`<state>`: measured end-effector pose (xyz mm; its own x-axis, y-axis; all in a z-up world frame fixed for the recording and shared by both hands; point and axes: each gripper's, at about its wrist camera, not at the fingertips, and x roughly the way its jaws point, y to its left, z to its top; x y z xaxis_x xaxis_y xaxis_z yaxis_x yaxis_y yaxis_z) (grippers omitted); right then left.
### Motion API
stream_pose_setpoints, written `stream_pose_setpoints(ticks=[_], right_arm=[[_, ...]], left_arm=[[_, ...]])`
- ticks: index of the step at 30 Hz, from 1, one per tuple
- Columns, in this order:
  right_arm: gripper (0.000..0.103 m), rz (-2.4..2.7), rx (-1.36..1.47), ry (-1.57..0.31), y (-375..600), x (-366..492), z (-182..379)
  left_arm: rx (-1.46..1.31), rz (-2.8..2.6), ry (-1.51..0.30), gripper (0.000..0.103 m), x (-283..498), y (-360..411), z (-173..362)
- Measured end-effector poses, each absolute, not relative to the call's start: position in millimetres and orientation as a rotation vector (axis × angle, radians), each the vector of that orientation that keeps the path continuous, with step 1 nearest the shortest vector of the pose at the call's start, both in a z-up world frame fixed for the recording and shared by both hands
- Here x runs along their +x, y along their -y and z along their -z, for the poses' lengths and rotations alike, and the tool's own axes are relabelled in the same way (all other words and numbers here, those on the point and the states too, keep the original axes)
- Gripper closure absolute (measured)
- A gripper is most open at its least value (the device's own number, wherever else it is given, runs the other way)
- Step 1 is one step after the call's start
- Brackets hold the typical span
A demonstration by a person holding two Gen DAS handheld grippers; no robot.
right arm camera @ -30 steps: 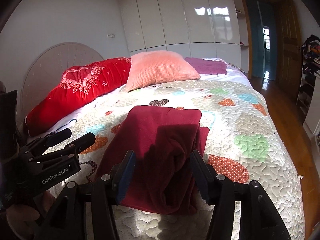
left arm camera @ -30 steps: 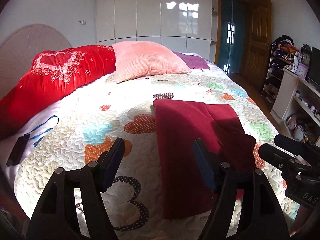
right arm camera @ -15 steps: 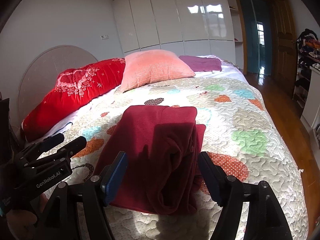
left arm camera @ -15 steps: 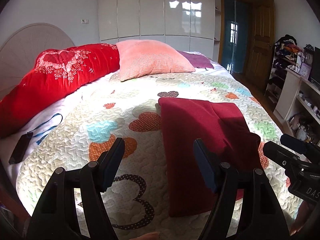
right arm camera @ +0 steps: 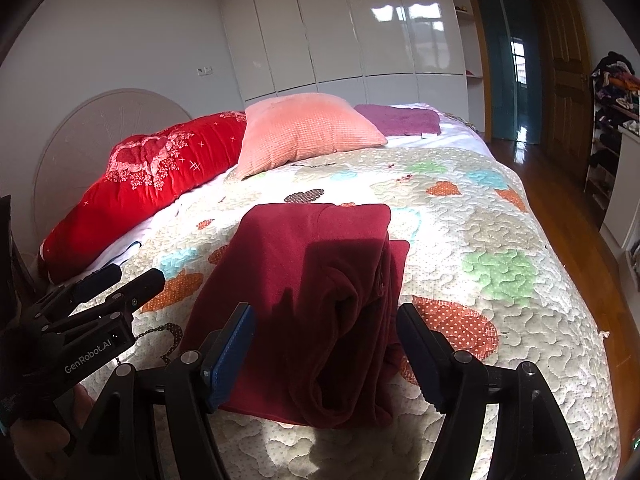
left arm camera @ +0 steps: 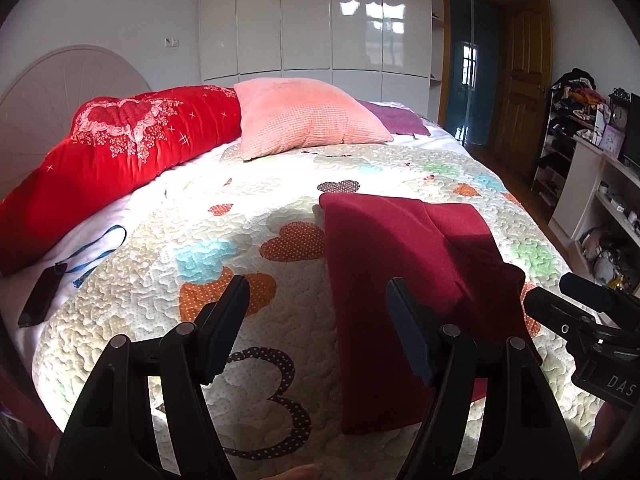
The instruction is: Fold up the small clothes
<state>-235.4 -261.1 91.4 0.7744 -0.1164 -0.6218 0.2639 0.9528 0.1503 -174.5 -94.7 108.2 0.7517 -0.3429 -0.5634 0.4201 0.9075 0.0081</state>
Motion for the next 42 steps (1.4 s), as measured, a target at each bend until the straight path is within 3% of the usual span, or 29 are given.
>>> stream_pose_setpoints(ticks=[42], right_arm=[[0.032,0.183,0.251,-0.691,264.2,-228.7,-79.5]], left_arm=[[0.154,0.429,-0.595,0.032,-169.2,100.2,-99.1]])
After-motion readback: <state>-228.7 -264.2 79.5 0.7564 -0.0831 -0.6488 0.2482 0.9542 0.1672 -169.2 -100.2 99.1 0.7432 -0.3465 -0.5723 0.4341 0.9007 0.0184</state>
